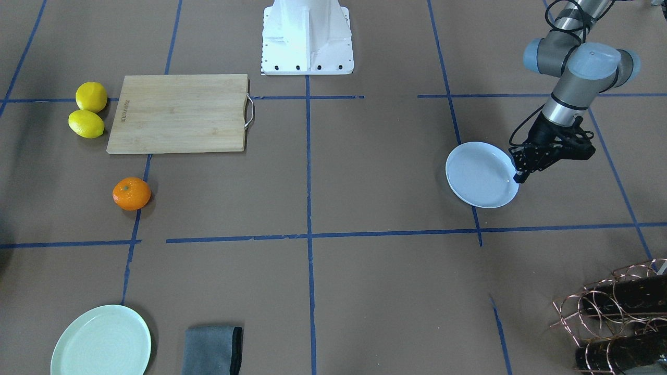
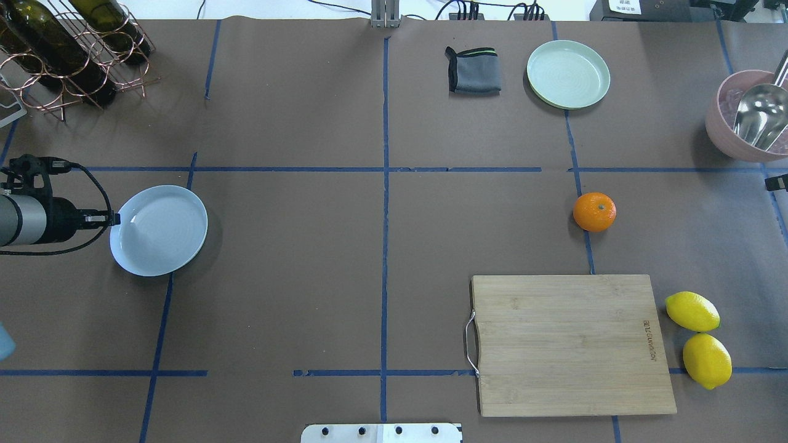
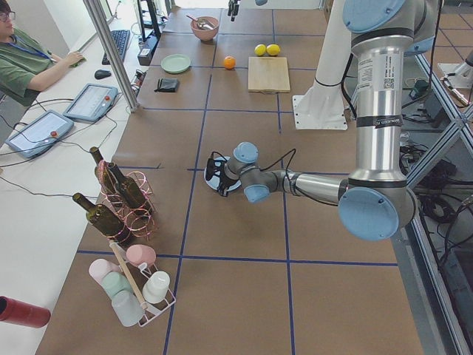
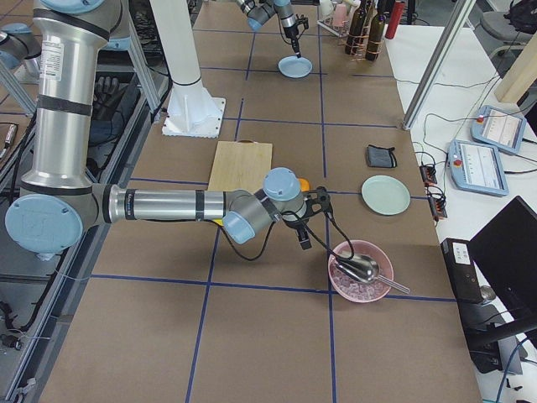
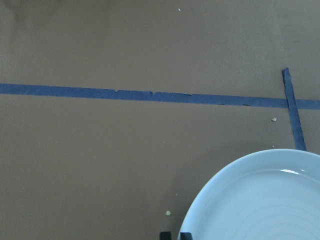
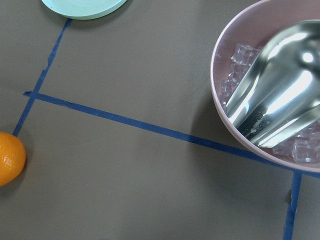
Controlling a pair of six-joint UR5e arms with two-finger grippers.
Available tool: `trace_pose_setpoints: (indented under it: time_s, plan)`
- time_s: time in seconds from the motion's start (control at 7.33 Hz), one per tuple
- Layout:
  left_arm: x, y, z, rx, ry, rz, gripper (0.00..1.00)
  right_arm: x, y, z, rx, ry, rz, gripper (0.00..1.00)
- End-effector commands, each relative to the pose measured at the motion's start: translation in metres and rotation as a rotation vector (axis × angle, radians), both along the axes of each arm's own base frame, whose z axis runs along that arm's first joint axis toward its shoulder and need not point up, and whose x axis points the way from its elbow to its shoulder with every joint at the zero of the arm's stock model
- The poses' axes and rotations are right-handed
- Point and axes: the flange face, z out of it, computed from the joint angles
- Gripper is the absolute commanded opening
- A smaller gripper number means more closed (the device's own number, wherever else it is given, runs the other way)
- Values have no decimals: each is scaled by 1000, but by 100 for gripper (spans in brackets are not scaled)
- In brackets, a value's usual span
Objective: Pick orange to plate
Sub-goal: 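Move the left gripper to the rim of the white plate, then push the white plate with the left gripper toward the table center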
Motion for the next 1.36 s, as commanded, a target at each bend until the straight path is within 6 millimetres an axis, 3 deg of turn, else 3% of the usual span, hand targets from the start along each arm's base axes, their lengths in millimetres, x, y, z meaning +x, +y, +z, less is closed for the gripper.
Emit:
trace_pose_setpoints:
  time_s: [0.0,0.14,0.41,0.55,0.68,0.82,0.95,1.09,1.23]
  plan:
    - [3,0,-9,9,14,2,0,0,0,1,-1,1,-1,100]
    - [2,0,-24,23,36,6,0,0,0,0,0,1,-1,100]
    - [-1,3,-75,82,102,6,0,0,0,0,1,1,-2,100]
    - [11,-8,-100,103,142,-2,0,0,0,0,1,1,-2,100]
    - [34,-30,-137,80,181,-27,0,0,0,0,0,1,-1,100]
    - [65,-59,-193,36,192,-52,0,0,0,1,-2,1,0,100]
    - [113,-64,-257,-30,194,-42,0,0,0,1,-3,1,2,100]
    - [166,-47,-293,-63,216,8,0,0,0,1,-5,0,2,100]
    - [208,-43,-311,-91,231,9,0,0,0,1,-5,1,3,100]
